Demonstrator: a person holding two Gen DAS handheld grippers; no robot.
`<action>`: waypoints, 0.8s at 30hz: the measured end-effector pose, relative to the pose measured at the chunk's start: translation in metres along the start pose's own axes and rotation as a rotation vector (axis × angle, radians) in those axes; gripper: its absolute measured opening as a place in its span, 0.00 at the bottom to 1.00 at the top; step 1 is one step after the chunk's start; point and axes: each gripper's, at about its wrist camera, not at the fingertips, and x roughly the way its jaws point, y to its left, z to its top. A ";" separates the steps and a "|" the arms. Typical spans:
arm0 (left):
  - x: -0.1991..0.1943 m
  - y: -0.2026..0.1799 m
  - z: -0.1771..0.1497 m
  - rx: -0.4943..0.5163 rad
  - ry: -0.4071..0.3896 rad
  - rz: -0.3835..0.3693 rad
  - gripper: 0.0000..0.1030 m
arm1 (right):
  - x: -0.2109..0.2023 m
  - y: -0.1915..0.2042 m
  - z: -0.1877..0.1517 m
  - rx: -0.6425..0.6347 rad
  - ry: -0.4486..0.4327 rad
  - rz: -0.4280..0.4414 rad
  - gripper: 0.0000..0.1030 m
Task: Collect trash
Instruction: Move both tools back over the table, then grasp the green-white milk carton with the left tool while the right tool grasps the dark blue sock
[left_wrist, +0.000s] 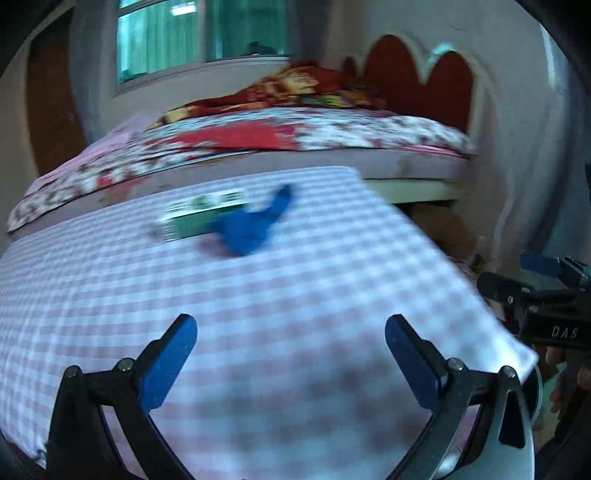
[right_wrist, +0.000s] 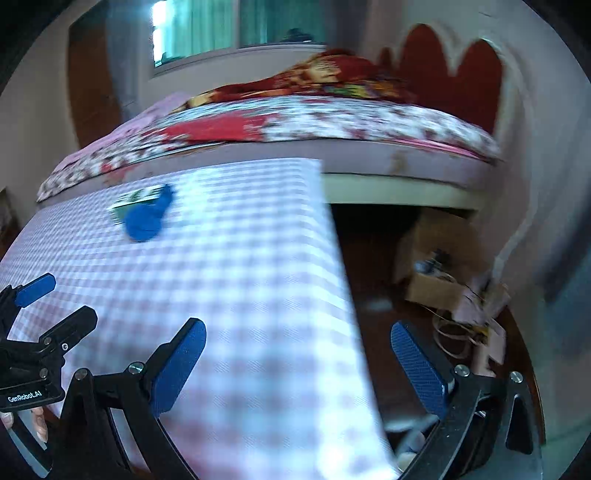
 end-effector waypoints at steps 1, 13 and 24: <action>0.003 0.015 0.001 -0.012 0.001 0.024 0.99 | 0.008 0.011 0.006 -0.014 0.004 0.017 0.99; 0.046 0.126 0.019 -0.104 0.014 0.153 0.99 | 0.112 0.146 0.075 -0.135 0.048 0.164 0.99; 0.087 0.147 0.041 -0.102 0.024 0.116 0.99 | 0.164 0.168 0.099 -0.112 0.101 0.231 0.50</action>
